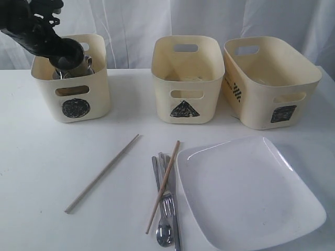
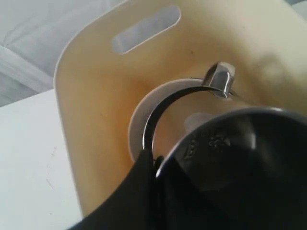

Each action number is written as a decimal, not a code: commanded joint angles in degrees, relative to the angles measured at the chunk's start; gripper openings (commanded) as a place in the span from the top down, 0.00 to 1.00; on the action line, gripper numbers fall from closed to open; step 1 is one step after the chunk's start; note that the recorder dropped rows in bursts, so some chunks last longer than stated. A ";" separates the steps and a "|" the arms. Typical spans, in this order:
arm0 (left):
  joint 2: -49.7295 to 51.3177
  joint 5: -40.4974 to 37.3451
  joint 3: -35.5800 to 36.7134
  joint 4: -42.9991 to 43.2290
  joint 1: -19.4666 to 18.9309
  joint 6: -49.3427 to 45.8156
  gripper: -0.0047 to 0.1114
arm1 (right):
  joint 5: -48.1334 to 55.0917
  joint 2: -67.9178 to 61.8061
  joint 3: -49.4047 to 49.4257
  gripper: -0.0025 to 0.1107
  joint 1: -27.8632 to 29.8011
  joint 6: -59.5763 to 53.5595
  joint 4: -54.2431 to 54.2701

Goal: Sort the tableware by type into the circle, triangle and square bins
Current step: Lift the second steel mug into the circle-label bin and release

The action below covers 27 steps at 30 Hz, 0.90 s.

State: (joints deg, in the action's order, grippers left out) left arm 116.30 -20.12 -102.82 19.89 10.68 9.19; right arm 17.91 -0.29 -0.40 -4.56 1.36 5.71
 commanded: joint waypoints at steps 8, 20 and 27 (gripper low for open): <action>-1.54 -2.61 0.09 -3.98 0.29 -0.38 0.70 | -0.82 0.29 0.40 0.98 -0.10 -0.01 0.12; -9.52 -10.62 0.09 -10.12 1.07 -5.74 0.55 | -0.82 0.29 0.40 0.98 -0.10 1.40 0.12; -16.38 -14.36 5.52 -25.53 1.07 -17.21 0.56 | -0.82 0.29 0.40 0.98 -0.10 1.40 0.12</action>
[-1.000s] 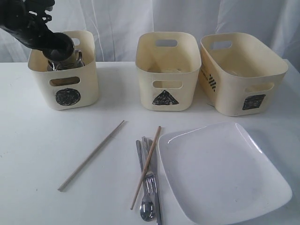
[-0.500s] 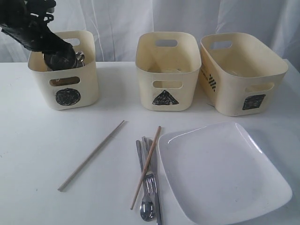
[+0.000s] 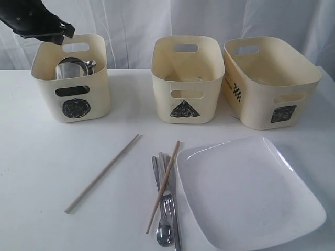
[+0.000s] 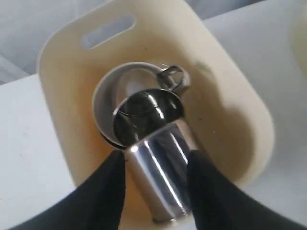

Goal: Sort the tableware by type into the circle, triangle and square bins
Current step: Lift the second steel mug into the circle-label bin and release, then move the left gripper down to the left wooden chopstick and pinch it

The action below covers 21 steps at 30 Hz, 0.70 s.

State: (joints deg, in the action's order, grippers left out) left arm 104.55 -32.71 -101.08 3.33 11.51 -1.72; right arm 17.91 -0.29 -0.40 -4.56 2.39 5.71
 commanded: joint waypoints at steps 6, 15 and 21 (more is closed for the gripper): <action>-13.72 -0.27 14.62 -16.26 0.24 -10.09 0.56 | -0.82 0.29 0.40 0.98 -0.10 0.38 0.12; -34.59 11.26 36.06 -23.51 0.62 -10.56 0.56 | -0.82 0.29 0.40 0.98 -0.10 0.38 0.12; -51.07 16.37 49.31 -23.51 0.62 -13.34 0.56 | -0.82 0.29 0.40 0.98 -0.10 0.38 0.12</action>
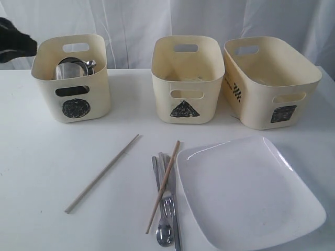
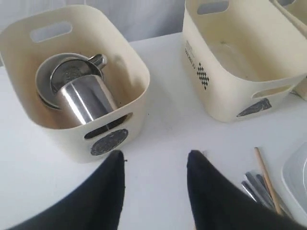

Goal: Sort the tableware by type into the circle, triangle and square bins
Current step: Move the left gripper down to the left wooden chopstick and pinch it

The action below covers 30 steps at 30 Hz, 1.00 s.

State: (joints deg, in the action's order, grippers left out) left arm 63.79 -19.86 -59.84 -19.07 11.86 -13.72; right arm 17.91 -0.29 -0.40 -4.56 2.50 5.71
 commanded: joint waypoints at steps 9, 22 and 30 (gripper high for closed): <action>-29.41 1.66 22.27 -1.10 0.28 -1.42 0.56 | -0.82 0.29 0.40 0.98 -0.10 0.26 0.12; -26.50 -11.64 27.78 -5.86 0.28 -1.51 0.55 | -0.82 0.29 0.40 0.98 -0.10 0.26 0.12; 2.41 -11.40 18.90 -15.15 0.28 -15.52 0.55 | -0.82 0.29 0.40 0.98 -0.10 0.26 0.12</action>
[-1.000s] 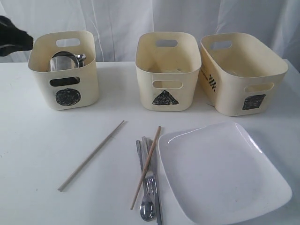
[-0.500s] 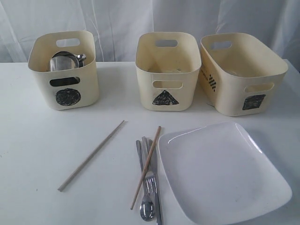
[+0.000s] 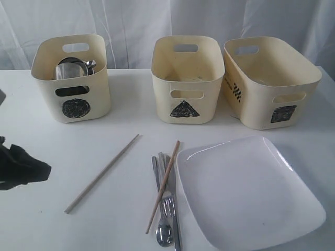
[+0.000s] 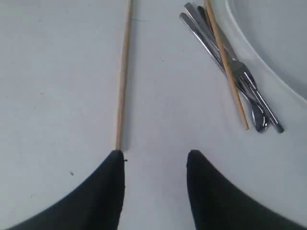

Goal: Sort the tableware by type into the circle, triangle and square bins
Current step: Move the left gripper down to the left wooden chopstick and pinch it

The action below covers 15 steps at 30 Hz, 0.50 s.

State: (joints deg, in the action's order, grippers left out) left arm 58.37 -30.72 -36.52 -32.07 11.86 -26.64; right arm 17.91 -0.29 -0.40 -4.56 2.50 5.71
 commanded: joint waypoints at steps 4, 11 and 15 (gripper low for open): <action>20.15 -0.88 -11.88 -2.15 0.28 -5.20 0.55 | -0.82 0.29 0.40 0.98 -0.10 0.26 0.12; 35.31 0.28 -20.01 4.50 9.57 -7.08 0.55 | -0.82 0.29 0.40 0.98 -0.10 0.26 0.12; 41.34 0.06 -22.94 14.97 11.72 1.24 0.55 | -0.82 0.29 0.40 0.98 -0.10 0.26 0.12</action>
State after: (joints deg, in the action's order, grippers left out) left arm 98.13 -29.71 -58.35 -20.65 22.85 -28.21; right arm 17.91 -0.29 -0.40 -4.56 2.50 5.71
